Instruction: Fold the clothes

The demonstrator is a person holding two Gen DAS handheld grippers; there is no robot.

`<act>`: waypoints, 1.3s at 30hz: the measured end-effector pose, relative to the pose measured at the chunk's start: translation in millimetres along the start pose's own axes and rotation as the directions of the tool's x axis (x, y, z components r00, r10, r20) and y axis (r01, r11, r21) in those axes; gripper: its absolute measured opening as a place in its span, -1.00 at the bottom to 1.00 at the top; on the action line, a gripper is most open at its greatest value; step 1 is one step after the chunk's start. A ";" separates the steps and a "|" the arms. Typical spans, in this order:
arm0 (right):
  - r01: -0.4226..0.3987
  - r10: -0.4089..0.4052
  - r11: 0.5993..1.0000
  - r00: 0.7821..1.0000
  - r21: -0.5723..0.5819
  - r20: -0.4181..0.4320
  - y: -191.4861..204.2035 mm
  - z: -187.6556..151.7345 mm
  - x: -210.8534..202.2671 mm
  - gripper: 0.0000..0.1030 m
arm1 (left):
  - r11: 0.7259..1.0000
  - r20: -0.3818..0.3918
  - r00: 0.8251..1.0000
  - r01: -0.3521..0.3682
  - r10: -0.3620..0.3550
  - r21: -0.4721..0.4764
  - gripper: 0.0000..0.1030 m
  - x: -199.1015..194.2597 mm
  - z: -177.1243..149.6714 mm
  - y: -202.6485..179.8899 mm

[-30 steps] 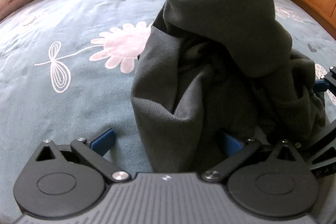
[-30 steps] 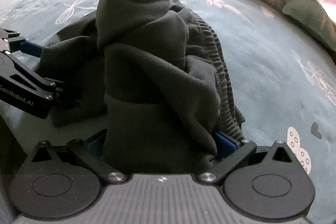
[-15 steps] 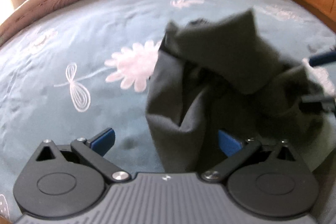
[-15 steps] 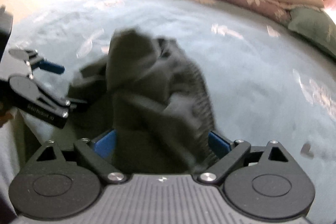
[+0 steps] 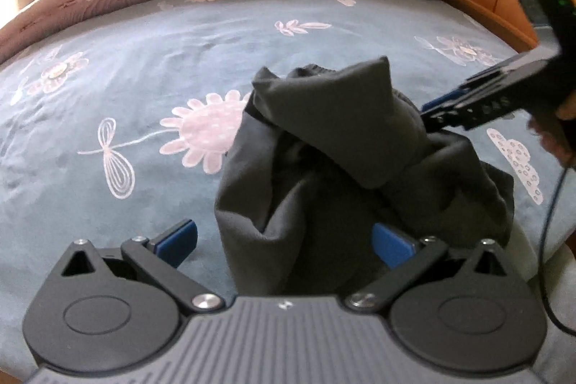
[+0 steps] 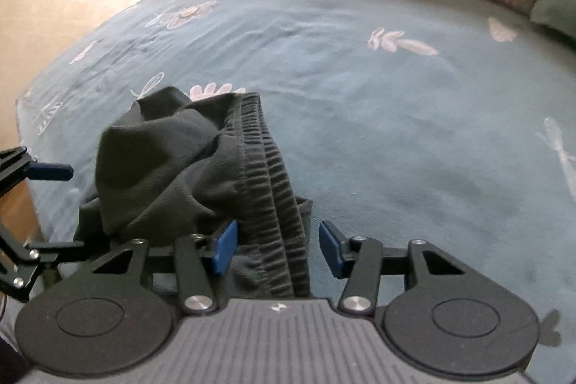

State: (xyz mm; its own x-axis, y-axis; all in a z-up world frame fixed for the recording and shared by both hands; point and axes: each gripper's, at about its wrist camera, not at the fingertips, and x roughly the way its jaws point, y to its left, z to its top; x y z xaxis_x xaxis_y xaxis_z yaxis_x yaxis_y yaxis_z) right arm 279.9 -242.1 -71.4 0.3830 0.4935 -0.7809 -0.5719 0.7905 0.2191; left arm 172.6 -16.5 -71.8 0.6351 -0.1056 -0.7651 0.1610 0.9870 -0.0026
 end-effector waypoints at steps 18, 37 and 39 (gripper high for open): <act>-0.274 0.274 0.962 0.962 0.000 0.005 15.1 -1.9 -8.5 -0.24 | 1.000 -0.028 1.000 0.008 -0.008 0.008 0.99 7.3 -2.4 -8.6; 0.376 -0.375 0.926 0.927 -0.024 0.031 -34.3 9.6 -52.5 -0.75 | 1.000 -0.022 1.000 -0.001 0.002 0.021 0.99 1.5 -4.5 -14.1; 0.458 -0.458 0.889 0.889 0.020 0.019 -56.0 8.4 -60.2 -0.75 | 1.000 -0.018 1.000 -0.001 0.001 0.026 0.99 0.3 -3.8 -14.6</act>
State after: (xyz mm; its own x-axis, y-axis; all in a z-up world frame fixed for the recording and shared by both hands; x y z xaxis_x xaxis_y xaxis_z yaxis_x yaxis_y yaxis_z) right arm 295.0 -313.0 -31.7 0.6162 0.0835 -0.7832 -0.3185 0.9358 -0.1509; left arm 167.5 -30.5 -74.5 0.6215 -0.1020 -0.7767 0.1797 0.9836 0.0147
